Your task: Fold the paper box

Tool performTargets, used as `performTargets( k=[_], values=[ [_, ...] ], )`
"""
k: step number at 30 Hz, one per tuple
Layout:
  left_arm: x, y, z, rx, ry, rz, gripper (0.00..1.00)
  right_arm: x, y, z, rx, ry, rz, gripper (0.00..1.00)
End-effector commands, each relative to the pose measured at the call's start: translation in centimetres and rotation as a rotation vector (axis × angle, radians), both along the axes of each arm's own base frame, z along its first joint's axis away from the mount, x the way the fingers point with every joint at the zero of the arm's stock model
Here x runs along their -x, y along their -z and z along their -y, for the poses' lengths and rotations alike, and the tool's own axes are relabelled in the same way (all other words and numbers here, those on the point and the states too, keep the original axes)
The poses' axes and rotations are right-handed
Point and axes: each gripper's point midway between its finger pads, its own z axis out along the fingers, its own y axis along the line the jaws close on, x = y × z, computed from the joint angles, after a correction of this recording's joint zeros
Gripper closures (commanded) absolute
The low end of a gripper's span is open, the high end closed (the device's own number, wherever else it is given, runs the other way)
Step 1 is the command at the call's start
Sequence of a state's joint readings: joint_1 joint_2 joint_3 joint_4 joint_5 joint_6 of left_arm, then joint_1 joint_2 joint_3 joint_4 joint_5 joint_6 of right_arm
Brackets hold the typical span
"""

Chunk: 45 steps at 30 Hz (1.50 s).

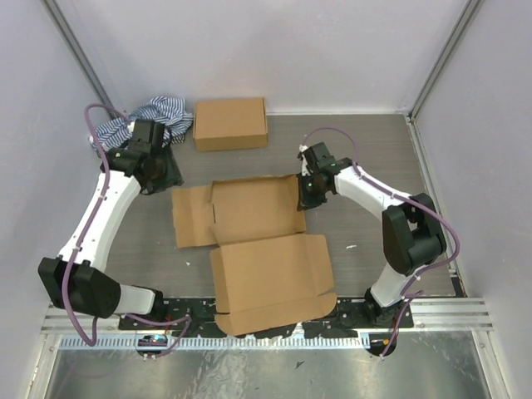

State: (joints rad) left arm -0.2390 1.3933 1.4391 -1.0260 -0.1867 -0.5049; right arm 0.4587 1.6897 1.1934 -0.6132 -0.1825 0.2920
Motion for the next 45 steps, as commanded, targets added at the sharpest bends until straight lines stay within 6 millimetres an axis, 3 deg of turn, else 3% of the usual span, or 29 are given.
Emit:
performTargets(
  k=[1, 5, 8, 9, 13, 19, 22, 24, 25, 27, 29, 31, 33, 34, 35, 36, 37, 39, 42, 43, 44, 45],
  values=[
    [1.2, -0.4, 0.9, 0.126, 0.013, 0.054, 0.46, 0.0, -0.3, 2.2, 0.038, 0.048, -0.017, 0.99],
    [2.2, 2.4, 1.1, 0.140, 0.009, -0.004, 0.47, 0.5, 1.3, 2.1, 0.045, 0.042, -0.073, 0.96],
    [2.9, 2.2, 1.0, 0.147, 0.008, 0.013, 0.47, -0.2, 0.9, 2.5, 0.056, 0.074, -0.026, 0.60],
    [2.9, 2.4, 0.9, 0.140, 0.005, 0.011, 0.47, -0.5, 0.6, 2.7, 0.064, 0.090, -0.005, 0.54],
    [3.2, 2.7, 0.5, 0.118, 0.002, 0.005, 0.47, -2.1, -0.7, 3.6, 0.105, 0.144, 0.066, 0.46],
    [3.5, 2.6, -0.3, 0.091, -0.015, 0.022, 0.47, -3.9, -2.5, 3.6, 0.106, 0.188, 0.136, 0.48],
    [3.8, 2.5, -0.4, 0.097, -0.018, 0.035, 0.47, -4.9, -6.9, 3.2, 0.015, 0.218, 0.281, 0.68],
    [3.9, 2.5, -0.4, 0.106, -0.019, 0.049, 0.47, -5.4, -11.5, 2.6, -0.109, 0.246, 0.438, 0.76],
    [4.0, 2.5, -0.5, 0.107, -0.021, 0.053, 0.47, -5.1, -13.6, 2.4, -0.173, 0.257, 0.496, 0.65],
    [4.0, 2.6, -0.5, 0.115, -0.024, 0.062, 0.47, -4.1, -16.8, 1.4, -0.279, 0.178, 0.583, 0.23],
    [3.9, 2.4, -0.4, 0.127, -0.022, 0.079, 0.47, -3.3, -18.8, 0.2, -0.337, 0.060, 0.631, 0.17],
    [4.0, 2.3, -0.2, 0.139, -0.019, 0.091, 0.47, -2.7, -19.8, -1.2, -0.413, 0.001, 0.607, 0.01],
    [4.0, 2.2, 0.0, 0.155, -0.016, 0.104, 0.47, -2.1, -20.5, -3.0, -0.510, -0.041, 0.536, 0.00],
    [4.1, 2.2, 0.1, 0.161, -0.014, 0.113, 0.47, -1.7, -21.3, -3.7, -0.573, -0.061, 0.484, 0.05],
    [4.2, 2.2, 0.1, 0.163, -0.014, 0.115, 0.47, -2.0, -22.3, -3.7, -0.608, -0.027, 0.451, 0.32],
    [4.4, 2.3, 0.0, 0.162, -0.017, 0.115, 0.46, -2.4, -23.0, -3.5, -0.621, 0.006, 0.426, 0.82],
    [4.2, 2.2, -0.1, 0.165, -0.019, 0.129, 0.46, -2.6, -23.3, -3.2, -0.641, 0.027, 0.400, 0.97],
    [3.9, 2.3, -0.1, 0.173, -0.022, 0.142, 0.46, -4.1, -23.2, -2.0, -0.612, 0.109, 0.416, 0.99],
    [3.7, 3.1, -0.1, 0.204, -0.034, 0.118, 0.46, -7.0, -18.7, 3.7, -0.263, 0.382, 0.404, 0.99],
    [3.6, 3.4, 0.1, 0.228, -0.035, 0.112, 0.46, -7.4, -17.3, 4.8, -0.190, 0.404, 0.389, 0.99],
    [3.5, 3.8, 0.3, 0.255, -0.034, 0.102, 0.46, -7.7, -16.0, 5.0, -0.153, 0.389, 0.366, 0.93],
    [3.4, 4.1, 0.4, 0.279, -0.039, 0.097, 0.46, -7.6, -14.8, 4.8, -0.138, 0.367, 0.331, 0.80]
  ],
)
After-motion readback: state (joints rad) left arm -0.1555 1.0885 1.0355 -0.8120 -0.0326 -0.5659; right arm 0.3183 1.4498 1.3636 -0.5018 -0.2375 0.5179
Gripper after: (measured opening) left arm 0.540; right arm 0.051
